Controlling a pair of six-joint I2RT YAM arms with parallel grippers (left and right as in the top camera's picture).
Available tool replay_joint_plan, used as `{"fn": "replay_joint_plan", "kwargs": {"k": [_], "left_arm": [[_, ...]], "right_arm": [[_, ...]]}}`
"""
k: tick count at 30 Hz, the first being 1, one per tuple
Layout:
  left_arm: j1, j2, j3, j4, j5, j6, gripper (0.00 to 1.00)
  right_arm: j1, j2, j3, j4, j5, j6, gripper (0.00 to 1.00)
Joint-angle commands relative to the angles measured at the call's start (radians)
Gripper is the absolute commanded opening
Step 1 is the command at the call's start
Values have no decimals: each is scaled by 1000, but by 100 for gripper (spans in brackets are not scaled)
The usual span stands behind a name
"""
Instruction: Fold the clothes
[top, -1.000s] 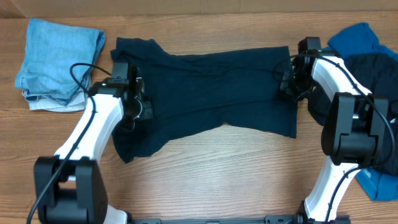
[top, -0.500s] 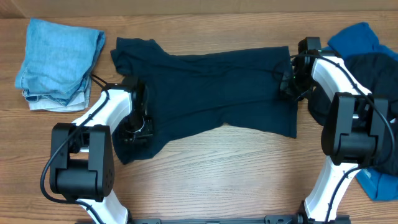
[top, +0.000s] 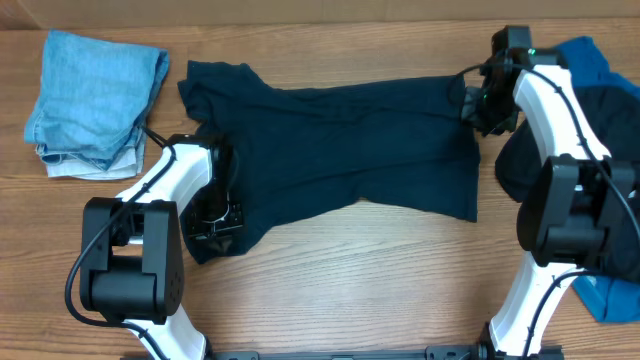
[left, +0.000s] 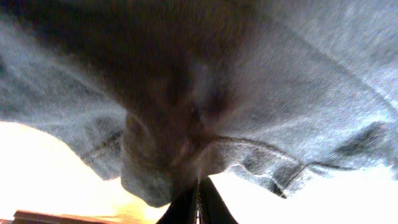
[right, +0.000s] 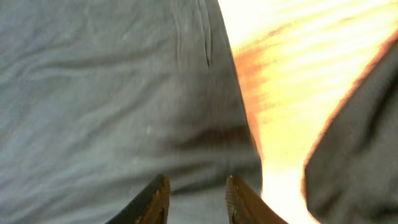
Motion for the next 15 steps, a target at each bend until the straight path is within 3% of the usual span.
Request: {"fn": "replay_joint_plan", "kwargs": {"k": [1,2,9,15], "left_arm": [[0,14,-6,26,-10,-29,4],[0,14,-6,35,-9,-29,4],[0,14,-6,78,-1,-52,6],[0,14,-6,105,5,-55,6]], "right_arm": [[-5,-34,28,-98,8,47,17],[-5,-34,16,-121,10,64,4],[0,-34,-134,-194,35,179,4],[37,-34,-288,-83,30,217,4]]}}
